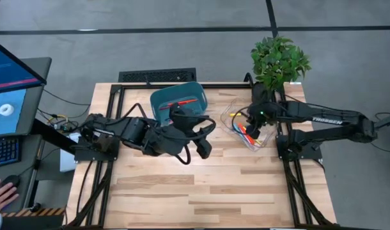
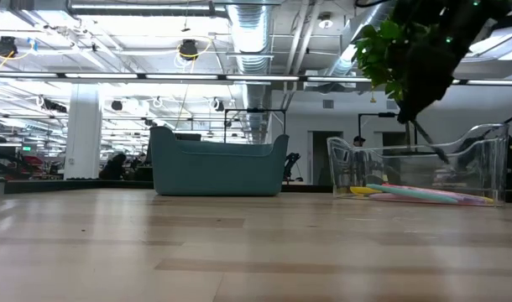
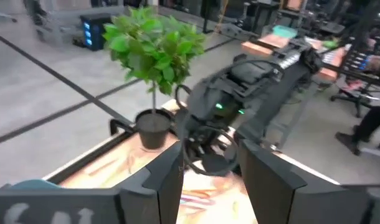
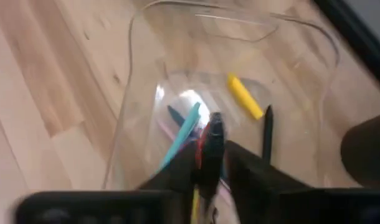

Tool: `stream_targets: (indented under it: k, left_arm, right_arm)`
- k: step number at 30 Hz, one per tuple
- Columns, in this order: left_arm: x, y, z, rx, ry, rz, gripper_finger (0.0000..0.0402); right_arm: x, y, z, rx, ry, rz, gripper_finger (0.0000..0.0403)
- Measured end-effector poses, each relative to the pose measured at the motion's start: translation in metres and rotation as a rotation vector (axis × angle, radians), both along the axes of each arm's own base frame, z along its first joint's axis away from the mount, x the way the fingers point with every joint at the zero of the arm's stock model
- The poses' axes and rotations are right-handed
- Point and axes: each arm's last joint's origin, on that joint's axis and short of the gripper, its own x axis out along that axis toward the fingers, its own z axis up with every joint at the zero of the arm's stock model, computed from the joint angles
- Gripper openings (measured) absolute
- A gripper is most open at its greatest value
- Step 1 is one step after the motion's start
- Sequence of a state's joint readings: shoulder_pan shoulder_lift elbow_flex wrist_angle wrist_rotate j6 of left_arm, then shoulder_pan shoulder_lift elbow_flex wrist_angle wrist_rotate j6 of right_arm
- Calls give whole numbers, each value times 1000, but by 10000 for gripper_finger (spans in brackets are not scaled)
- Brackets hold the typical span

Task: Sort pens & pencils
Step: Put the black pen into the transparent bin, then return to Home Position

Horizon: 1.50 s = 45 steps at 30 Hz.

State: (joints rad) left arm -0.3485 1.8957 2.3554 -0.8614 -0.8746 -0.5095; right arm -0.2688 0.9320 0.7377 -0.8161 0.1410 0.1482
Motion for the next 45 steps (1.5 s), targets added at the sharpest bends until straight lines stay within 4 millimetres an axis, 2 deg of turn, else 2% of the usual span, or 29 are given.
stream_targets:
  k: [6, 9, 11, 14, 16, 19, 22, 24, 26, 27, 31, 33, 35, 37, 40, 43, 45]
  left_arm:
    - [-2, -5, 1, -70, 10, -135, 144]
    - [-3, -7, -3, -123, 55, -228, 144]
    - [-7, -7, -5, -164, 81, -239, 144]
    - [-22, -2, 2, -180, 90, -213, 144]
    - [-40, 0, 17, -130, 77, -246, 143]
    - [-83, 5, 39, -44, 83, -276, 143]
    - [-132, 3, 49, 78, 94, -231, 143]
    - [-161, 2, 45, 118, 102, -211, 143]
    - [-190, 1, 28, 114, 109, -195, 143]
    - [-204, 2, 16, 104, 97, -184, 143]
    - [-256, 15, -46, 4, -17, -170, 143]
    - [-275, 22, -81, -62, -83, -211, 143]
    - [-288, 28, -114, -101, -126, -271, 143]
    - [-298, 34, -144, -154, -179, -311, 143]
    - [-307, 41, -186, -230, -248, -345, 143]
    - [-313, 45, -223, -306, -284, -399, 143]
    - [-315, 46, -243, -344, -304, -430, 143]
  right_arm:
    - [3, -7, 8, 45, 45, -49, 246]
    - [1, -9, 18, 77, 32, -57, 310]
    - [-1, -8, 36, 114, -43, -32, 341]
    - [-11, -2, 80, 155, -231, 48, 372]
    - [-27, 5, 115, 138, -376, 100, 384]
    - [-65, 20, 158, 19, -566, 197, 394]
    - [-108, 36, 178, -164, -785, 273, 397]
    - [-139, 44, 176, -250, -910, 184, 396]
    - [-168, 50, 161, -285, -1001, 63, 395]
    - [-175, 52, 148, -272, -1025, 14, 395]
    - [-182, 55, 94, -128, -1120, -50, 393]
    - [-168, 51, 78, -72, -1138, -57, 393]
    - [-154, 47, 63, -20, -1037, -65, 393]
    - [-139, 41, 69, -47, -1135, -39, 393]
    - [-117, 34, 54, -36, -1150, -13, 393]
    - [-110, 31, 44, -32, -1201, -4, 393]
    - [-103, 30, 31, 1, -1183, 10, 393]
